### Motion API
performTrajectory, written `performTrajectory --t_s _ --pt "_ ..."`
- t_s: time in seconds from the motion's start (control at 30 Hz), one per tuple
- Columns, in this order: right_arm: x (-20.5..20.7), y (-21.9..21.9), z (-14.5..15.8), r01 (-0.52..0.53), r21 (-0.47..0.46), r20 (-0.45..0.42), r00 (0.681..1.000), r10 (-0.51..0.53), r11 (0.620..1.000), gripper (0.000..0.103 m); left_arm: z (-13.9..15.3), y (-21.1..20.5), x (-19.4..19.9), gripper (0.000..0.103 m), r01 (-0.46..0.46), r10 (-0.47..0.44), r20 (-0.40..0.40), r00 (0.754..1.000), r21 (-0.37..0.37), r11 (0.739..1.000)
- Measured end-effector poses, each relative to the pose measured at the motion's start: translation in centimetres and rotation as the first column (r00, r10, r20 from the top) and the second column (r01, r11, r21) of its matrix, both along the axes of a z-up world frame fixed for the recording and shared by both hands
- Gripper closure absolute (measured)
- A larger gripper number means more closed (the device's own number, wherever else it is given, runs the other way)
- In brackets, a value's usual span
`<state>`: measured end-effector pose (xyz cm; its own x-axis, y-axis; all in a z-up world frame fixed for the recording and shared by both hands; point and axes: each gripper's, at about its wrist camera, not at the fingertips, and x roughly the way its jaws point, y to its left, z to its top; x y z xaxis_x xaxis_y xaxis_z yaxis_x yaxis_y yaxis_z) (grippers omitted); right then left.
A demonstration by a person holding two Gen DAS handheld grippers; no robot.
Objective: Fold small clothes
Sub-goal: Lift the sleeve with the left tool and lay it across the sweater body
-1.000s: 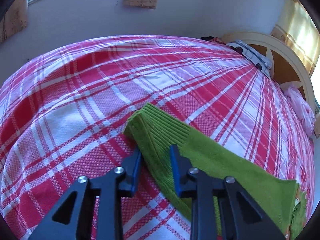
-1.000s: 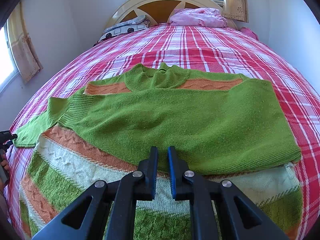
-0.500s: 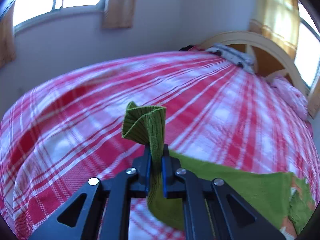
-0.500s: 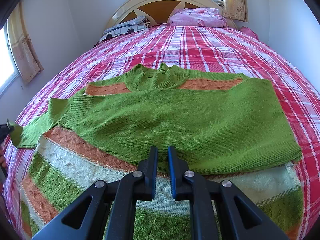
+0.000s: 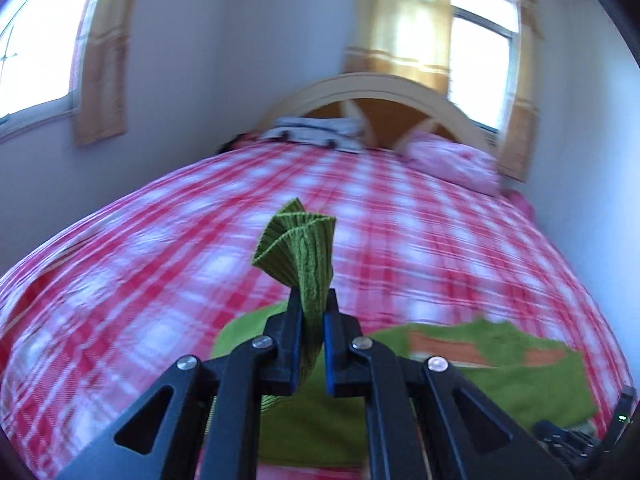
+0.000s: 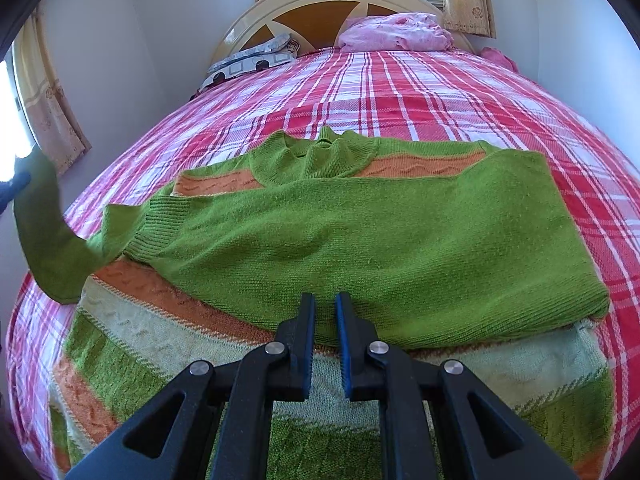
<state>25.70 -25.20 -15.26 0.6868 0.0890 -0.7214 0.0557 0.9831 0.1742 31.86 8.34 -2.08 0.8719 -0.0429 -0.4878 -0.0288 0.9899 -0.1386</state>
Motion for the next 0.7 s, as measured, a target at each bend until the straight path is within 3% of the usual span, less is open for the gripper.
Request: performTrajectory --t_s 0.2,0.4,0.53,0.7 --pt "0.0 -0.5 -0.2 0.001 0.044 0.006 1.000 -0.002 0.999 0.092 -0.3 -7.7 0.9 0.094 0.152 -0.152 -0.014 0.988 0.000 0.988" --pt "0.0 -1.2 -0.3 0.002 0.092 0.012 1.000 -0.004 0.996 0.092 -1.5 -15.3 0.2 0.094 0.274 -0.273 -0.039 0.961 0.021 0.962" --pt "-0.1 -2.0 -0.6 0.006 0.160 0.019 1.000 -0.010 0.987 0.092 -4.2 -18.4 -0.1 0.094 0.312 -0.307 -0.105 0.946 0.037 0.949" --pt "-0.1 -2.6 -0.7 0.008 0.217 0.024 1.000 -0.013 0.976 0.092 -7.4 -18.9 0.3 0.093 0.330 -0.308 -0.231 0.923 0.063 0.942"
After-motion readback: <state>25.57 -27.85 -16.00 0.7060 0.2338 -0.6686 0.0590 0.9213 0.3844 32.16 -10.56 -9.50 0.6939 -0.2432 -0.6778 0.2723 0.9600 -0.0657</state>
